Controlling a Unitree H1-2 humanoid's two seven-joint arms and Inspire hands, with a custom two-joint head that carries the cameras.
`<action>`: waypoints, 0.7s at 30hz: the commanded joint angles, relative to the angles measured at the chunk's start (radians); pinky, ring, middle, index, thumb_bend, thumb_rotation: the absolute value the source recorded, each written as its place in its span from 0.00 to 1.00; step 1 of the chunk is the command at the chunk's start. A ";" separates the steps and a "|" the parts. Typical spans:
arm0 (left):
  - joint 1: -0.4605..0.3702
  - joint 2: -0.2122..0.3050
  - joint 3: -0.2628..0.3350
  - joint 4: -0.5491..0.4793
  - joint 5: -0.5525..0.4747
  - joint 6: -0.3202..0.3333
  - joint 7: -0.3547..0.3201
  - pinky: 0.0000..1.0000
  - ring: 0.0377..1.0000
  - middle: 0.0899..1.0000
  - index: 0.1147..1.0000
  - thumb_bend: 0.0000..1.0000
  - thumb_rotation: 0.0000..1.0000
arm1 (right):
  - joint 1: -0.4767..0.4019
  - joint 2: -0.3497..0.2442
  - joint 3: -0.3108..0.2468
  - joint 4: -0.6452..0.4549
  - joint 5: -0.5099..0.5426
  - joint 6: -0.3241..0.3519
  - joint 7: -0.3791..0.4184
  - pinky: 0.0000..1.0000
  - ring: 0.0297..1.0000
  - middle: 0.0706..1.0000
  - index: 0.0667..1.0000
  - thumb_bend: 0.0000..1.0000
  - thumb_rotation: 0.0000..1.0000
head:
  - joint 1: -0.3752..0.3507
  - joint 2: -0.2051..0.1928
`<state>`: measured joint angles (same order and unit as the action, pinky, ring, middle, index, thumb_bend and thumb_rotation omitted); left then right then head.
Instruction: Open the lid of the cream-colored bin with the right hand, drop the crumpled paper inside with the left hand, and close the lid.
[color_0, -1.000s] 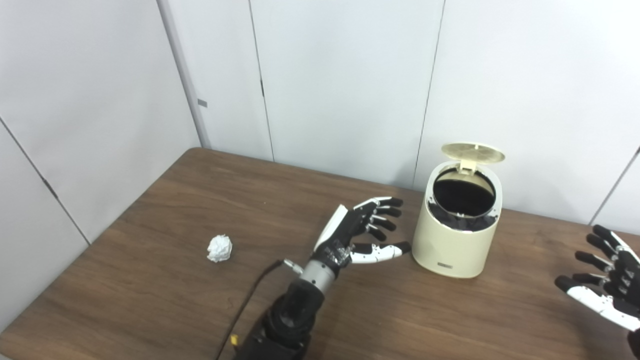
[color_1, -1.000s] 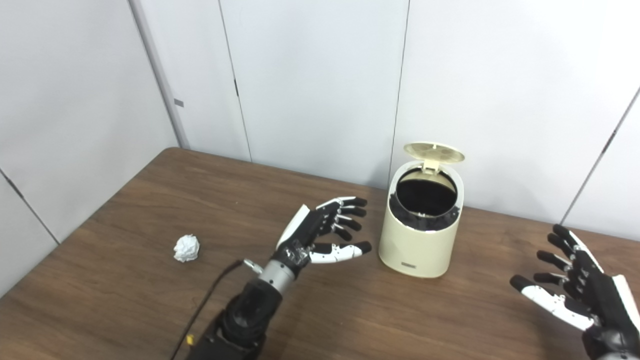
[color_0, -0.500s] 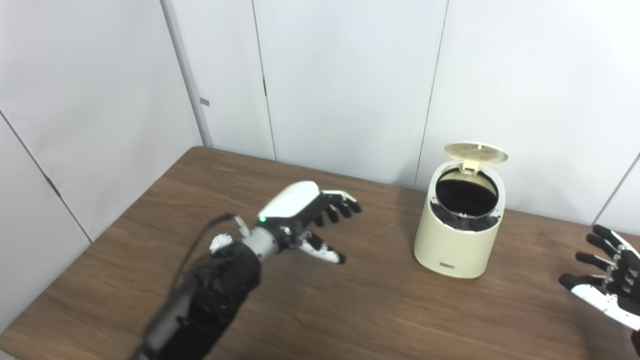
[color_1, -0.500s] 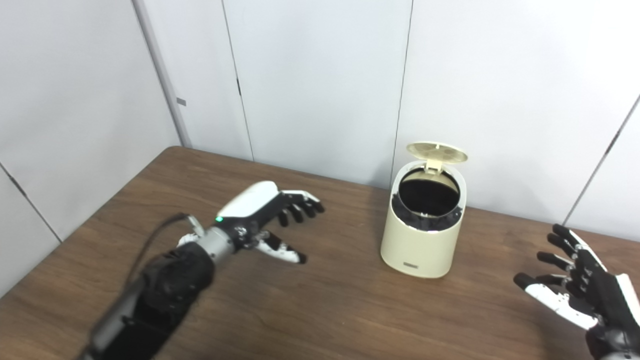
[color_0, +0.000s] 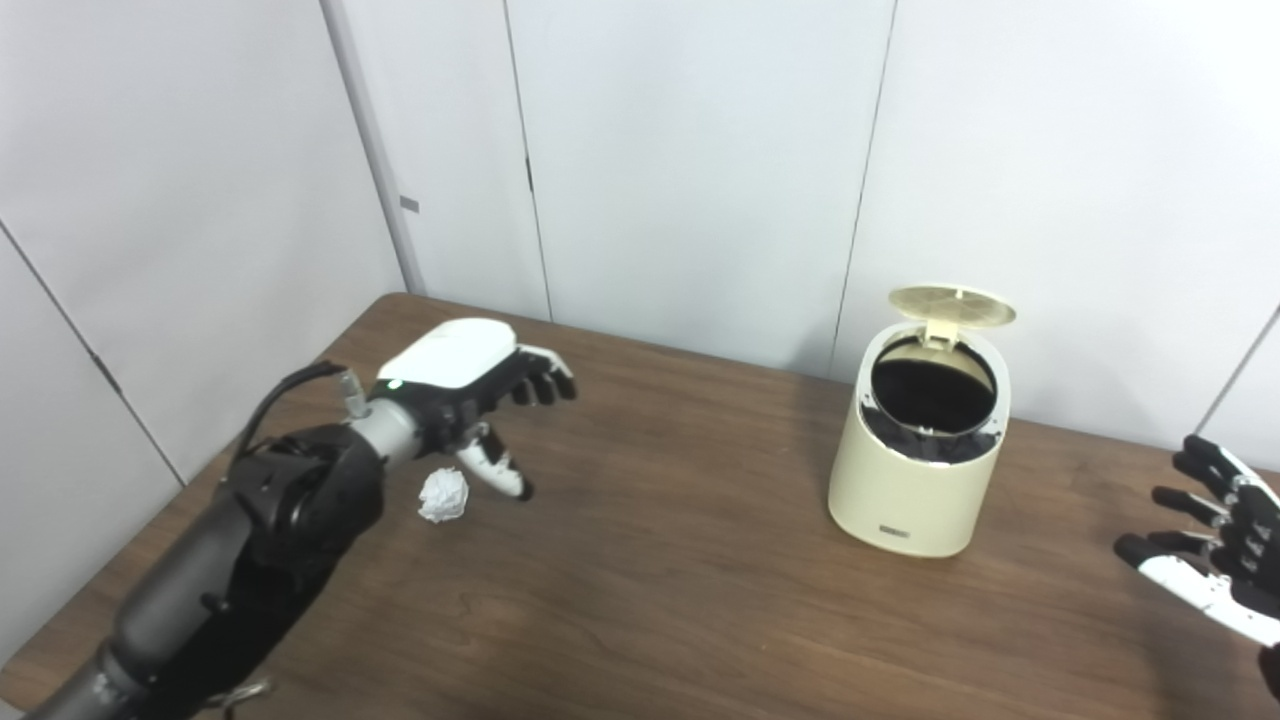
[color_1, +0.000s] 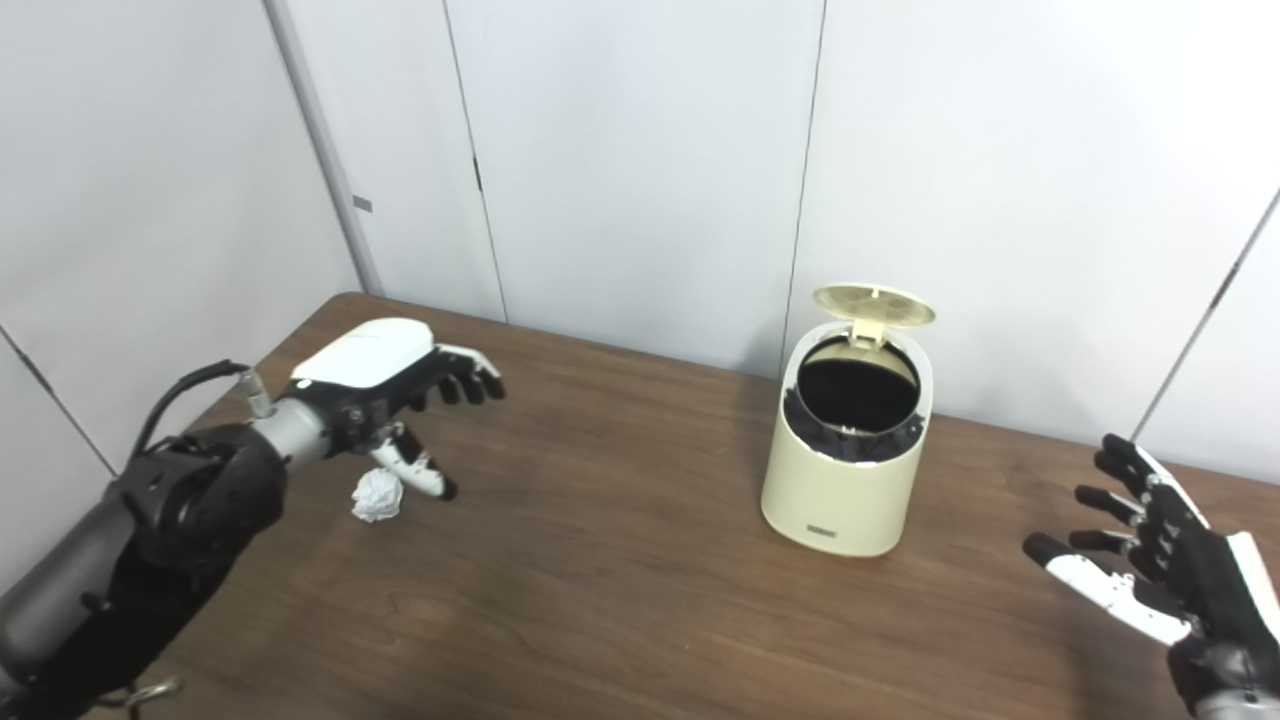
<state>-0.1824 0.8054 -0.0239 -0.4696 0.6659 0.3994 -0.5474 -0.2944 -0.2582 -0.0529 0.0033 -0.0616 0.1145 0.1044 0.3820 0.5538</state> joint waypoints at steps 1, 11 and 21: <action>-0.012 0.053 0.020 0.026 0.041 -0.037 0.030 0.61 0.70 0.72 0.72 0.87 0.00 | -0.047 -0.015 -0.004 -0.028 -0.003 -0.024 -0.005 0.63 0.79 0.88 0.89 0.69 0.35 | 0.001 0.001; -0.011 0.090 0.023 0.077 0.054 0.016 -0.077 0.67 0.79 0.80 0.79 0.86 0.02 | -0.059 -0.010 -0.003 -0.049 -0.009 -0.002 -0.006 0.63 0.80 0.89 0.89 0.67 0.33 | -0.004 0.002; 0.002 0.095 0.031 0.163 0.053 -0.003 -0.073 0.67 0.82 0.84 0.84 0.89 0.00 | -0.056 -0.009 -0.010 -0.079 -0.006 0.035 -0.008 0.65 0.80 0.89 0.89 0.65 0.26 | -0.005 0.006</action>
<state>-0.1623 0.8652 -0.0183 -0.3136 0.7129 0.4062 -0.6594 -0.3109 -0.2568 -0.0525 -0.0390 -0.0702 0.1595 0.1043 0.3774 0.5584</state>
